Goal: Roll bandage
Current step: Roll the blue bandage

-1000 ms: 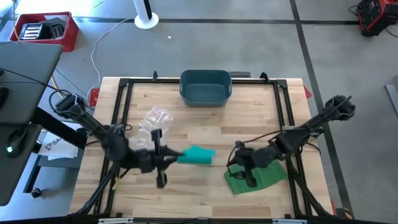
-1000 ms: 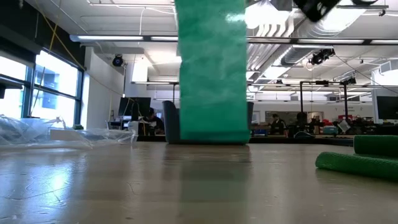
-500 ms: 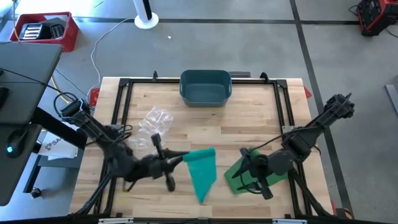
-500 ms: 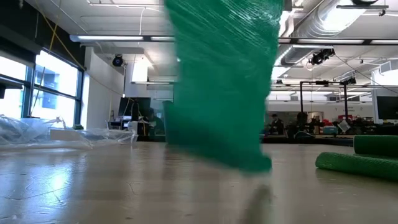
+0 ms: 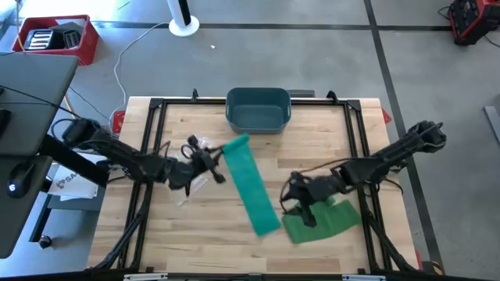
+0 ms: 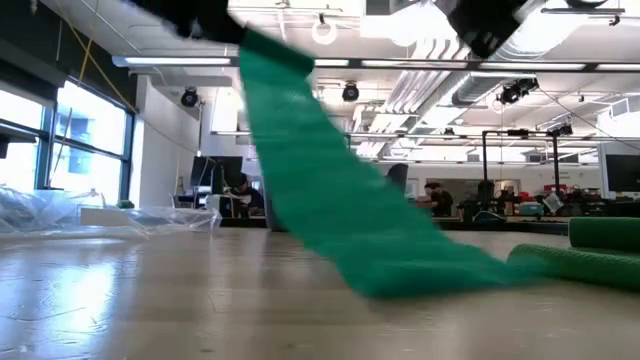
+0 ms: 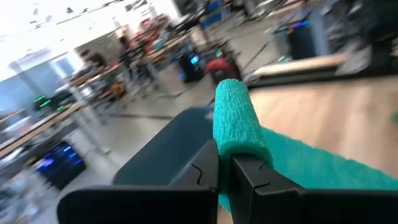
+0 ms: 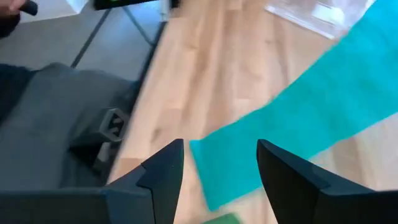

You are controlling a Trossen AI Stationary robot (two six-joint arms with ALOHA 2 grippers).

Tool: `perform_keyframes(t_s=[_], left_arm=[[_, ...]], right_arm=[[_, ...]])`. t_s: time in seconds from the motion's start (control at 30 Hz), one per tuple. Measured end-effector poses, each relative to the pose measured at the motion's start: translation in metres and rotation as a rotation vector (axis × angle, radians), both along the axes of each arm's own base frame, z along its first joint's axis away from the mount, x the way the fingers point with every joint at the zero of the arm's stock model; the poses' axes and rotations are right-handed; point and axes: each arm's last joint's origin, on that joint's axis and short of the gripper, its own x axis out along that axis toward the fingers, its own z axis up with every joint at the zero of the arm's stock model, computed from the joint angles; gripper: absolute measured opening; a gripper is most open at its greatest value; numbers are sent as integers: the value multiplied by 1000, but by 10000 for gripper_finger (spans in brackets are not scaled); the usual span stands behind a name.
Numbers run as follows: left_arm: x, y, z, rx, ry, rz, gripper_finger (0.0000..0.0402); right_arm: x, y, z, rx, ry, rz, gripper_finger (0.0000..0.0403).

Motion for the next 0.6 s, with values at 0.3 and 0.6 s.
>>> perform_keyframes(t_s=[0.3,0.6], left_arm=[[-29,41,-41,-2,84,56,6],[-31,50,-46,-14,86,94,8]], right_arm=[[44,-38,-49,-112,1,125,194],[79,-44,-105,-153,81,311,174]])
